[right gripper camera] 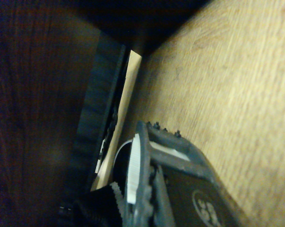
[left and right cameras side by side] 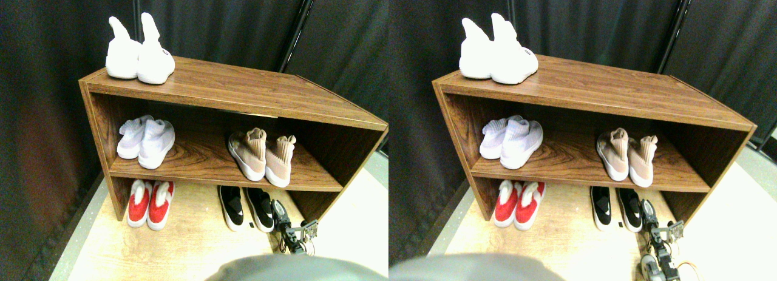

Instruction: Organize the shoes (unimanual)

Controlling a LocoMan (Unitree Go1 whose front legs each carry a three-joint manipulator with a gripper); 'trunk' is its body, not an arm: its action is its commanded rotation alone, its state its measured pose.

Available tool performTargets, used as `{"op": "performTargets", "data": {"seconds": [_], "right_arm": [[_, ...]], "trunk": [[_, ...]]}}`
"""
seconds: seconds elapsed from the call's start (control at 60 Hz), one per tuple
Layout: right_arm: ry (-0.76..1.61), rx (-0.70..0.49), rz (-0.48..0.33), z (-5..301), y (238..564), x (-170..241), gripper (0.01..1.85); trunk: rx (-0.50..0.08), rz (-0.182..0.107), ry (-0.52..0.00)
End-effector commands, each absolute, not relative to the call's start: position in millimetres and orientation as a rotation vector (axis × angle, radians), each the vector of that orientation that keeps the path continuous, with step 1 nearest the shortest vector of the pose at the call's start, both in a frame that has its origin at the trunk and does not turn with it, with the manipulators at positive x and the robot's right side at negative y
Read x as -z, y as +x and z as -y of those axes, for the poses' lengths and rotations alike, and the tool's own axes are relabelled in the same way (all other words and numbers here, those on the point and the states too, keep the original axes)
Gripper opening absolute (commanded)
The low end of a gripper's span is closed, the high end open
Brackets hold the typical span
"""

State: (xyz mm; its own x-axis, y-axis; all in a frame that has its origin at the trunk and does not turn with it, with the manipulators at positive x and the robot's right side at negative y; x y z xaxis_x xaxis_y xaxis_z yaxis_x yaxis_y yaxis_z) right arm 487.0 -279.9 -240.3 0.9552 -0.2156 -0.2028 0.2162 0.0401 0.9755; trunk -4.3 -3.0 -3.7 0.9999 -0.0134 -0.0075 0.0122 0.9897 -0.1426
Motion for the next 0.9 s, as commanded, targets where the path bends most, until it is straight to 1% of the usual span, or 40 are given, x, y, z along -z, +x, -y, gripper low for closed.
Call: {"op": "performTargets", "data": {"seconds": [0.017, 0.117, 0.133, 0.317, 0.45, 0.5, 0.633, 0.8, 0.9], "right_arm": [[1.514, 0.319, 0.008, 271.1, 491.9, 236.6, 0.06], [1.52, 0.307, -0.01, 266.5, 495.8, 238.0, 0.06], [1.514, 0.295, -0.024, 264.8, 498.2, 238.8, 0.06], [1.495, 0.294, -0.07, 252.2, 501.1, 238.9, 0.06], [1.525, 0.302, -0.085, 242.7, 499.5, 238.2, 0.06], [1.5, 0.24, -0.117, 236.5, 500.3, 238.9, 0.06], [1.518, 0.248, -0.116, 231.8, 501.4, 239.7, 0.06], [1.502, 0.242, -0.118, 234.0, 500.2, 239.1, 0.06], [1.508, 0.274, -0.104, 236.5, 499.8, 238.1, 0.06]], "trunk": [[-0.008, -0.025, -0.159], [-0.015, -0.024, -0.166], [-0.015, -0.024, -0.167], [-0.02, -0.026, -0.173], [-0.022, -0.026, -0.175], [-0.022, -0.026, -0.176], [-0.023, -0.025, -0.178], [-0.015, -0.027, -0.173], [-0.011, -0.028, -0.167]]}}
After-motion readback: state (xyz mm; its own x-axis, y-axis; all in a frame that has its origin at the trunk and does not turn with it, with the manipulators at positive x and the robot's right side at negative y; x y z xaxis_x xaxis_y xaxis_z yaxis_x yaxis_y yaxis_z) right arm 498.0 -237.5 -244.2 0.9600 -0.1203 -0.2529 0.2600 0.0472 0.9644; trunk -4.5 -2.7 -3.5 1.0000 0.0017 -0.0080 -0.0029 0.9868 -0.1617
